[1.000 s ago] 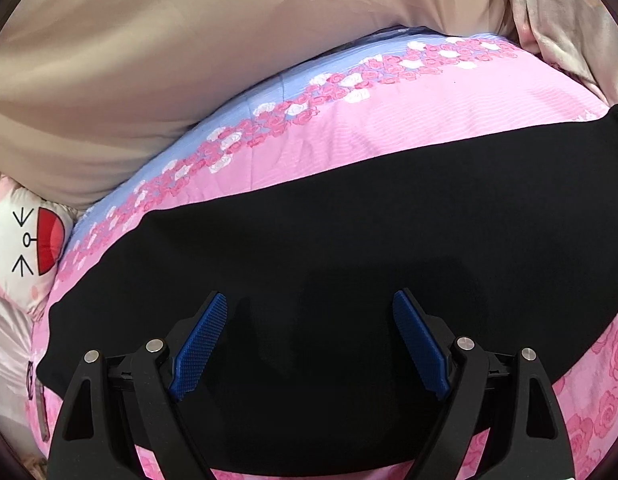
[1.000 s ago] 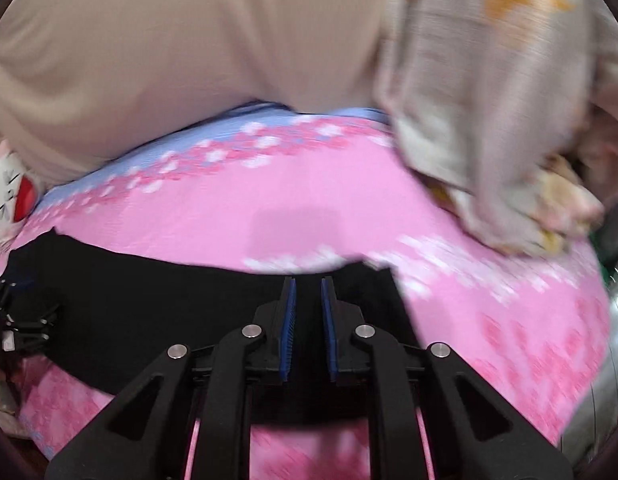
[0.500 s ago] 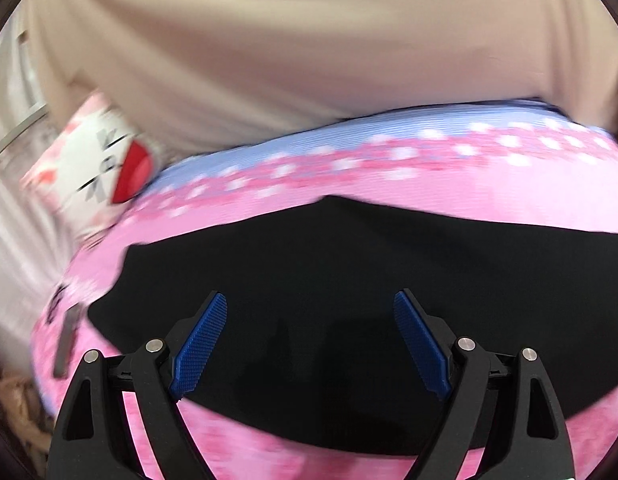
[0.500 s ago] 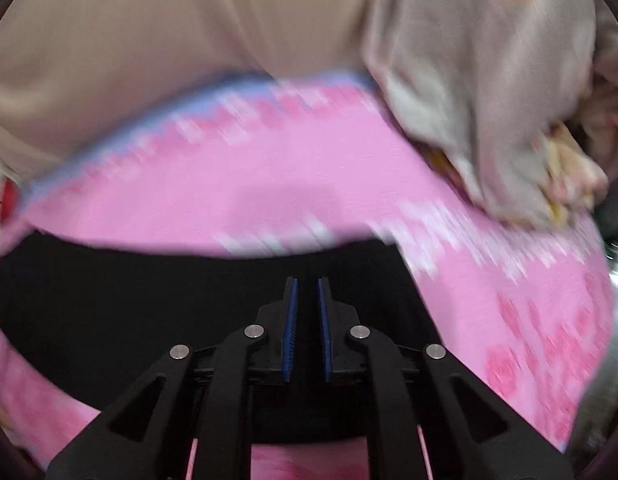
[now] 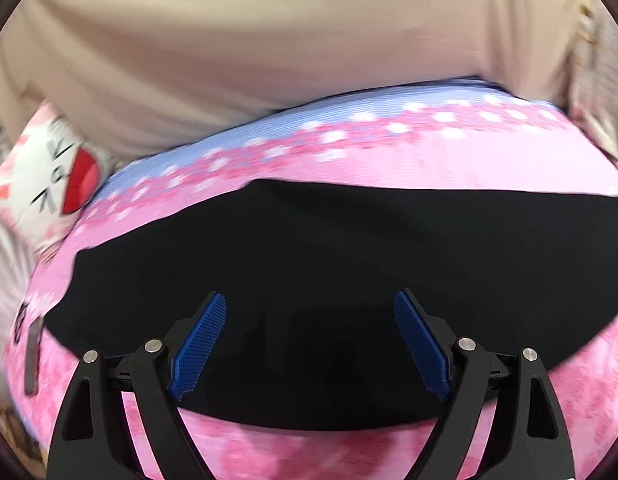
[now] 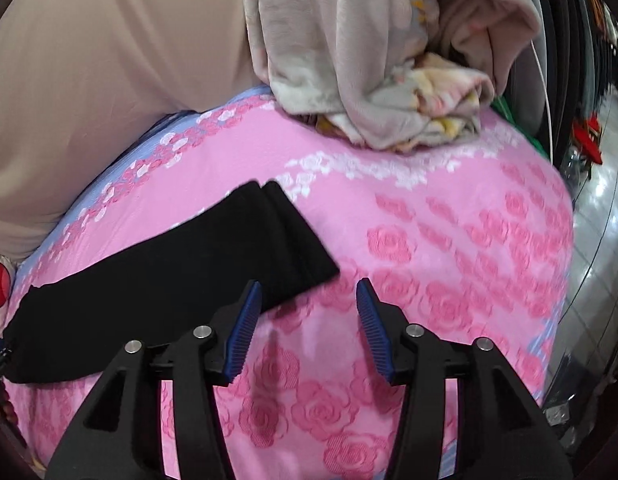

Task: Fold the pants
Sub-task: 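Grasp the pant leg end with the right gripper and smooth it flat, then close the right gripper on the black pant leg end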

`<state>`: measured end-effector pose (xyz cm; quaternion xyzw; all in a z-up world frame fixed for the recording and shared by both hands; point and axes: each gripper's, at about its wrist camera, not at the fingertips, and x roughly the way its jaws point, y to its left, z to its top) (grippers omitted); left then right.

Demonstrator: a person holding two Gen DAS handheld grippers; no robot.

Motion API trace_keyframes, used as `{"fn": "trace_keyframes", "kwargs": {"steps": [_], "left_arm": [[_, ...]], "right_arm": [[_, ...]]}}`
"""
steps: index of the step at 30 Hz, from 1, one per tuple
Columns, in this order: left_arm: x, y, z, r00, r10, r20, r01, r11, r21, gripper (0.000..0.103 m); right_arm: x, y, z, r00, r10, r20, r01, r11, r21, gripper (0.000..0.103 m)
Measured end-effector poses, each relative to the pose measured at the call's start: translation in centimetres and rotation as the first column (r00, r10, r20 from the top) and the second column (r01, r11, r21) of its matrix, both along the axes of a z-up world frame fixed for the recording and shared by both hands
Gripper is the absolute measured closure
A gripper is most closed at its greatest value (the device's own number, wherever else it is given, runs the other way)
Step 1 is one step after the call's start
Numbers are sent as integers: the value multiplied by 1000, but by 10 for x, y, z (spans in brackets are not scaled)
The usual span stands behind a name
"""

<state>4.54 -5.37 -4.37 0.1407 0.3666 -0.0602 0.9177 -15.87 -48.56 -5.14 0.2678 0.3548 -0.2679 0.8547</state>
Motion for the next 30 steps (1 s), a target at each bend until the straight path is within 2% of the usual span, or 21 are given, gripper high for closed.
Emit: {"fn": "trace_keyframes", "kwargs": {"steps": [3, 6, 9, 12, 15, 17, 18, 19, 20, 23, 25, 27, 29, 30], "left_arm": [[-8, -18, 1, 998, -62, -1, 62, 998, -16, 19], [-14, -33, 2, 995, -104, -2, 104, 994, -17, 19], [-19, -44, 3, 991, -132, 1, 132, 991, -11, 19], [-21, -52, 4, 989, -147, 5, 147, 989, -5, 18], [-17, -60, 2, 989, -151, -7, 151, 989, -2, 18], [-16, -65, 1, 988, -153, -12, 153, 988, 0, 18], [-16, -68, 2, 987, -158, -10, 158, 987, 2, 18], [-16, -72, 3, 987, -163, -6, 163, 987, 6, 18], [-16, -75, 5, 986, -167, -2, 167, 986, 10, 18], [-17, -84, 12, 983, -184, 20, 184, 983, 12, 18], [-18, -89, 15, 980, -195, 31, 195, 981, 7, 16], [-16, -95, 11, 979, -202, 22, 202, 979, 6, 16], [-14, -99, 5, 979, -204, 1, 204, 979, 13, 16], [-13, -102, 2, 979, -205, -11, 205, 979, 18, 16]], "right_arm": [[4, 1, -5, 1000, 5, -7, -5, 1000, 8, 48], [16, -1, -10, 1000, 16, 3, -16, 1000, 23, 47], [17, 3, -5, 1000, -8, -5, 8, 1000, -28, 47], [23, 6, -3, 999, 52, -9, -52, 998, -34, 59], [37, 5, -14, 993, 88, -81, -92, 994, -51, 63], [43, 6, -17, 991, 102, -88, -108, 992, -69, 66], [45, 6, -17, 990, 110, -90, -116, 990, -76, 84], [49, 5, -16, 988, 122, -90, -129, 989, -68, 91], [51, 5, -14, 988, 125, -88, -132, 988, -76, 92], [53, 9, 6, 988, 118, -97, -133, 976, -171, 92], [48, -6, 8, 992, 95, -87, -108, 982, -155, 92], [47, -19, -8, 990, 93, -105, -102, 991, -89, 92], [49, -16, -16, 988, 112, -106, -122, 988, -96, 88], [49, -13, -13, 987, 121, -107, -132, 986, -98, 81]]}}
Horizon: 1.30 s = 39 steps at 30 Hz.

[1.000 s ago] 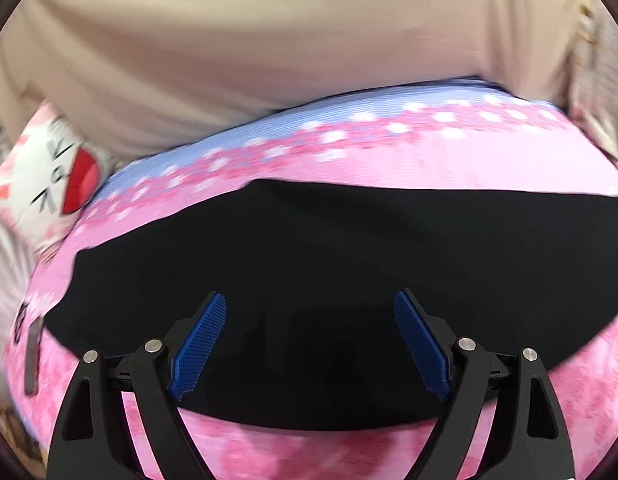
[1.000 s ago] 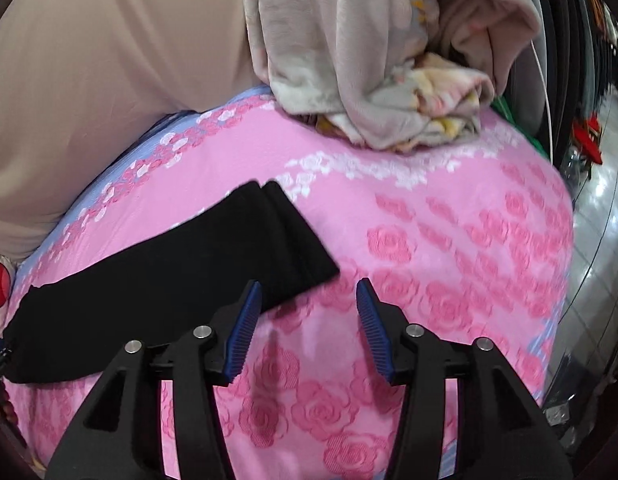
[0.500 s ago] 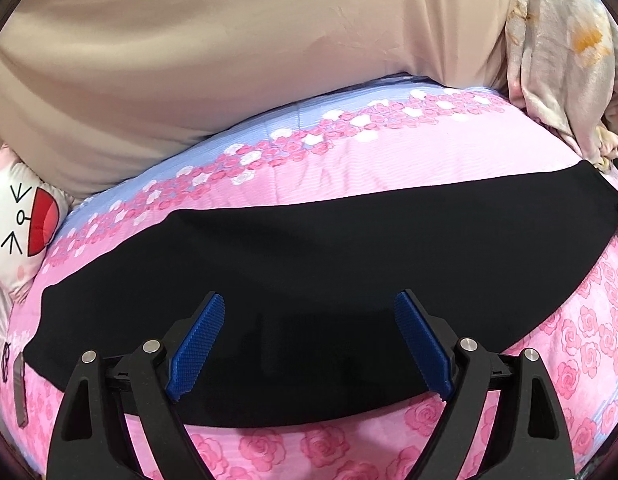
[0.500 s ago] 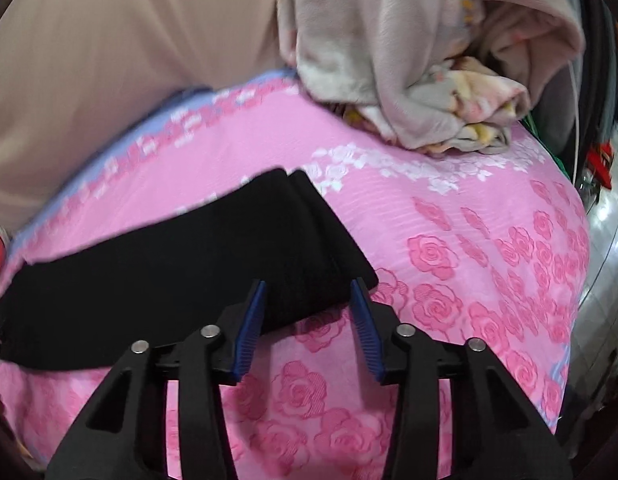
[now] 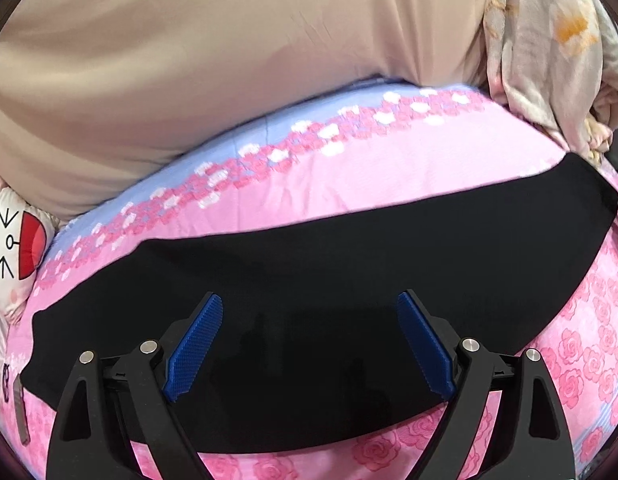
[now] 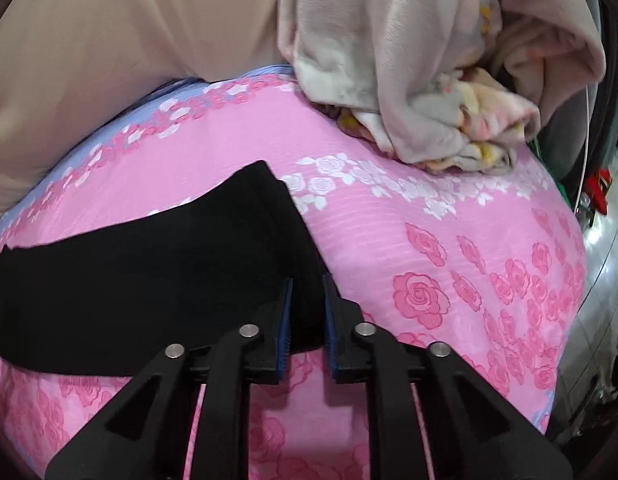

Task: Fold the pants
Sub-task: 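Close the right gripper on the black pant leg end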

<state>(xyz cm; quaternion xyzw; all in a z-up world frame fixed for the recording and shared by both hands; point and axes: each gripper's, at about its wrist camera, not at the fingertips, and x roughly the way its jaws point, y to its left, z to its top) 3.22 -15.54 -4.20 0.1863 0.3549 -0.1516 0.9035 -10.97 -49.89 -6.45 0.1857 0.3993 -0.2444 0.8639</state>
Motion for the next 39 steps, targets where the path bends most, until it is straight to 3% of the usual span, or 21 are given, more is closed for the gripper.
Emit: {"fn": "trace_keyframes", "kwargs": {"steps": [3, 6, 11, 13, 17, 19, 34, 39], "left_arm": [[-1, -3, -2, 1000, -11, -4, 11, 1000, 1, 16], [0, -4, -3, 1000, -9, -4, 9, 1000, -4, 16], [3, 1, -7, 999, 8, -35, -9, 1000, -18, 16], [4, 4, -9, 999, 26, -33, -26, 1000, -11, 16], [6, 15, -7, 998, 56, -29, -57, 998, -17, 16], [7, 20, -5, 997, 69, -25, -69, 997, -21, 16], [8, 26, -7, 996, 78, -33, -78, 997, -23, 16], [9, 20, -11, 996, 75, -45, -76, 997, -12, 16]], "right_arm": [[-8, 2, 12, 999, -14, 38, 14, 1000, 8, 78], [-19, -2, 18, 995, -44, 85, 40, 998, 39, 53], [-21, -11, 9, 992, -80, 102, 69, 992, 108, 49], [-19, -11, 7, 990, -96, 100, 84, 989, 119, 40], [-12, -9, 4, 990, -98, 102, 85, 988, 127, 35], [-8, -7, 3, 991, -92, 97, 79, 988, 131, 26], [-8, -10, -6, 989, -95, 115, 72, 980, 184, 20], [-4, -6, -5, 991, -66, 113, 47, 985, 169, 23]]}}
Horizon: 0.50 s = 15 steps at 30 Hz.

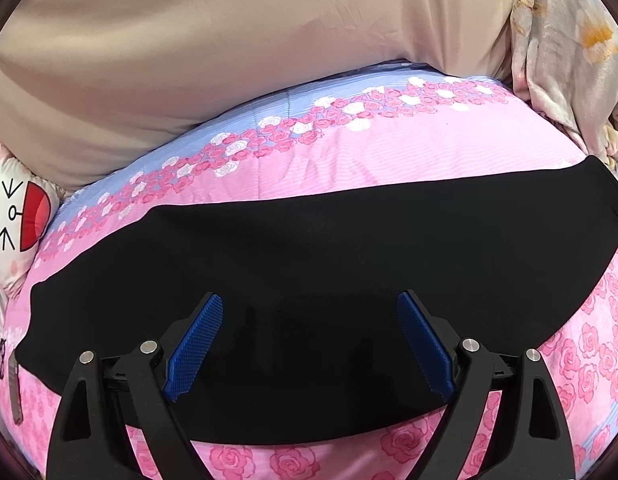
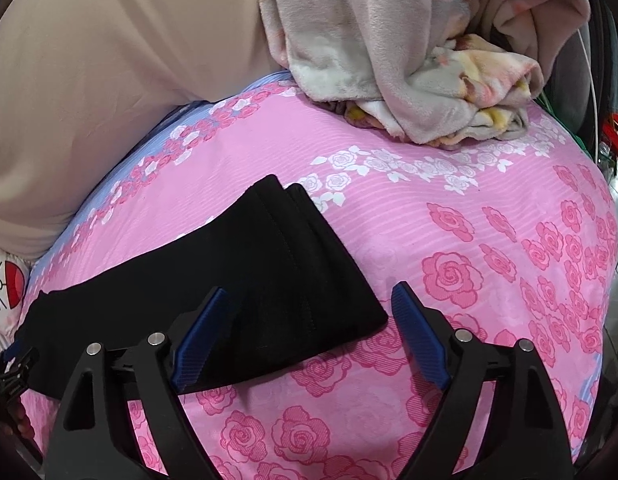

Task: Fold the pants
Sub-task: 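Close the right gripper on the black pant leg end, then lift the leg end with the right gripper and fold it over the pants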

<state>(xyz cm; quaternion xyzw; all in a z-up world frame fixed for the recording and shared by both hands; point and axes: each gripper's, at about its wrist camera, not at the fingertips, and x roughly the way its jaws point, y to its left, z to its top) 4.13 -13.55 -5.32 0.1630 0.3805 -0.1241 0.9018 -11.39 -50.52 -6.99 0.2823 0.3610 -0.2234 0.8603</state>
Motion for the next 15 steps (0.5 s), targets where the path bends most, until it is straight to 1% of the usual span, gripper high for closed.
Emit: {"fn": "trace_keyframes", "kwargs": {"steps": [1, 2, 3, 4, 6, 7, 8, 9, 10, 15], "left_arm": [[0, -1, 0, 1000, -2, -2, 2, 1000, 0, 16], [0, -3, -1, 1000, -5, -2, 5, 1000, 1, 16], [0, -5, -1, 1000, -9, -2, 9, 1000, 4, 16], [0, -6, -2, 1000, -11, -4, 11, 1000, 5, 16], [0, -9, -3, 1000, -16, -8, 16, 1000, 7, 16], [1, -10, -3, 1000, -18, -9, 18, 1000, 8, 16], [1, -11, -3, 1000, -19, -10, 19, 1000, 9, 16], [1, -11, -4, 1000, -19, -10, 19, 1000, 10, 16], [0, -11, -3, 1000, -17, -10, 17, 1000, 9, 16], [0, -4, 0, 1000, -8, 0, 8, 1000, -4, 16]], "right_arm": [[2, 2, 1, 1000, 8, -4, -8, 1000, -7, 34], [4, 2, 1, 1000, 8, -15, -8, 1000, -13, 38], [5, 4, 1, 1000, 6, -26, -6, 1000, -26, 46], [6, 4, 0, 1000, 9, -28, -10, 1000, -23, 61], [7, 4, -3, 1000, 21, -15, -21, 1000, 6, 68], [9, 5, -3, 1000, 25, -11, -25, 1000, 15, 77], [9, 5, -4, 999, 37, -5, -37, 999, 31, 80], [10, 7, -3, 999, 41, 14, -42, 998, 55, 81], [10, 8, -2, 999, 37, 24, -39, 997, 60, 81], [14, 20, 18, 997, 32, 77, -35, 998, 45, 81]]}}
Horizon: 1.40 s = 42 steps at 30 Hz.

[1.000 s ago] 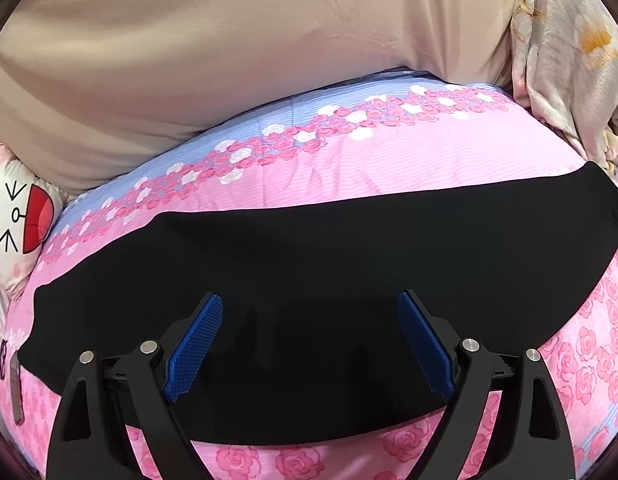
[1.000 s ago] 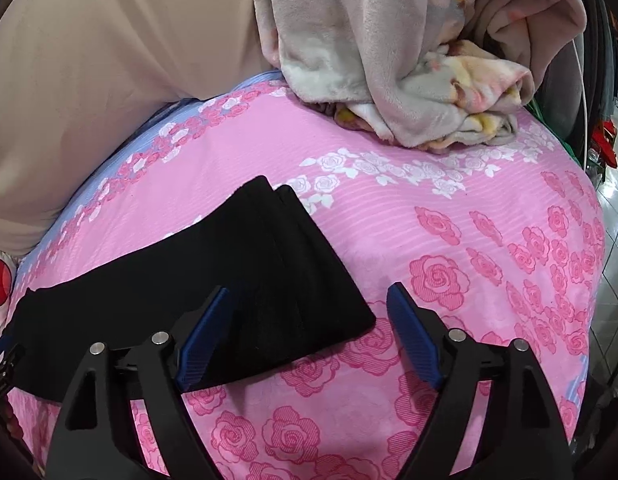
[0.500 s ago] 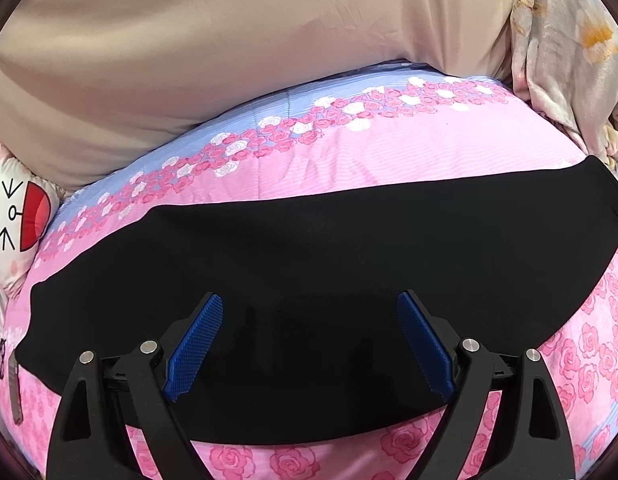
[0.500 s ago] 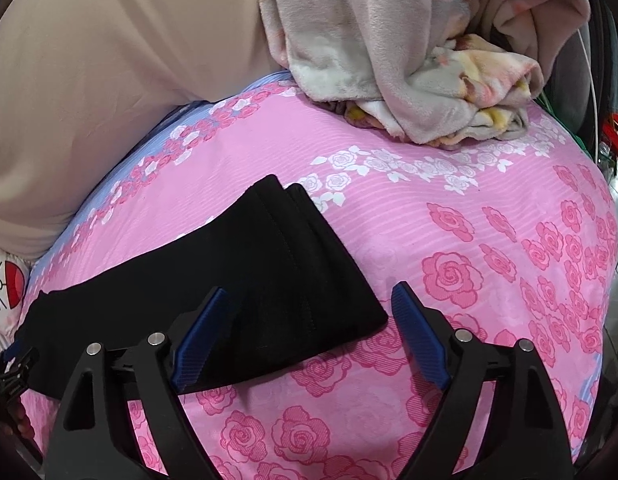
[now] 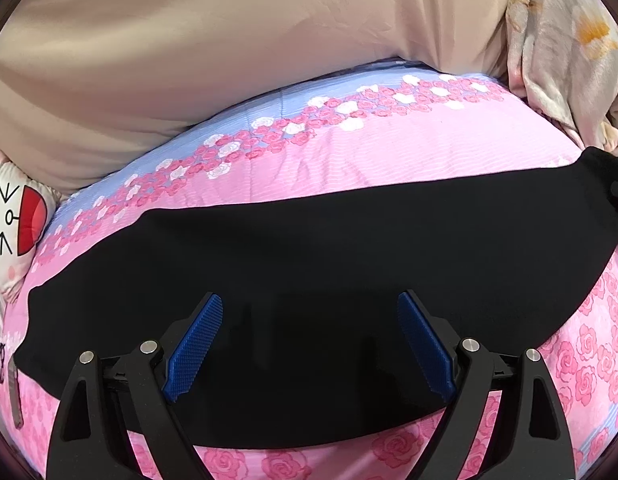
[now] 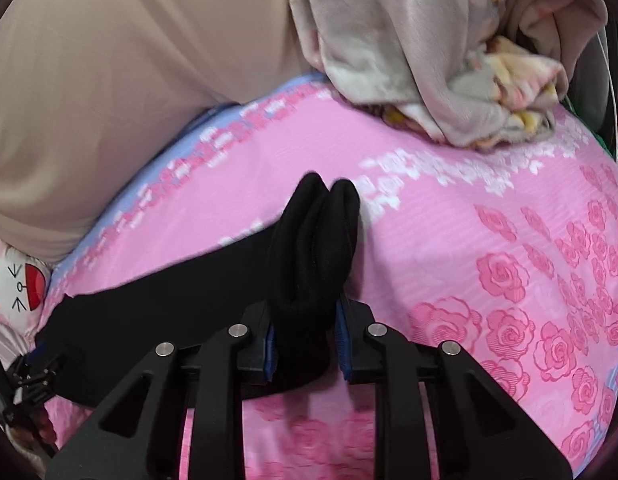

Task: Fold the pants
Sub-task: 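Lift the leg end with the right gripper and fold it over the pants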

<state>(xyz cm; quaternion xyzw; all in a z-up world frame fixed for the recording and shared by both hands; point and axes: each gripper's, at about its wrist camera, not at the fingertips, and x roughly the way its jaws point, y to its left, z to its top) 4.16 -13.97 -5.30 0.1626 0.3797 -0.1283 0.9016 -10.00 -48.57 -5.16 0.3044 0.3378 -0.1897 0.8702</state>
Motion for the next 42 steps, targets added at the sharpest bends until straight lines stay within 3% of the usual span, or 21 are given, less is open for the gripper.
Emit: {"fn": "trace_keyframes", "kwargs": {"steps": [12, 21, 25, 33, 42], "left_arm": [[-3, 55, 16, 998, 51, 26, -49, 996, -75, 16], [-6, 113, 23, 993, 106, 45, -100, 988, -120, 16], [-6, 141, 21, 990, 137, 45, -130, 984, -125, 16], [-10, 191, 22, 978, 203, 55, -194, 970, -145, 16], [-11, 238, 18, 957, 285, 44, -274, 947, -167, 16]], "right_arm": [[25, 53, 88, 993, 43, 112, -31, 994, -108, 83], [72, 144, 162, 952, 224, 209, -176, 958, -226, 83], [100, 185, 180, 924, 309, 224, -249, 933, -259, 83], [158, 272, 190, 846, 492, 208, -431, 859, -277, 83], [216, 369, 149, 755, 646, 114, -611, 756, -235, 83]]}}
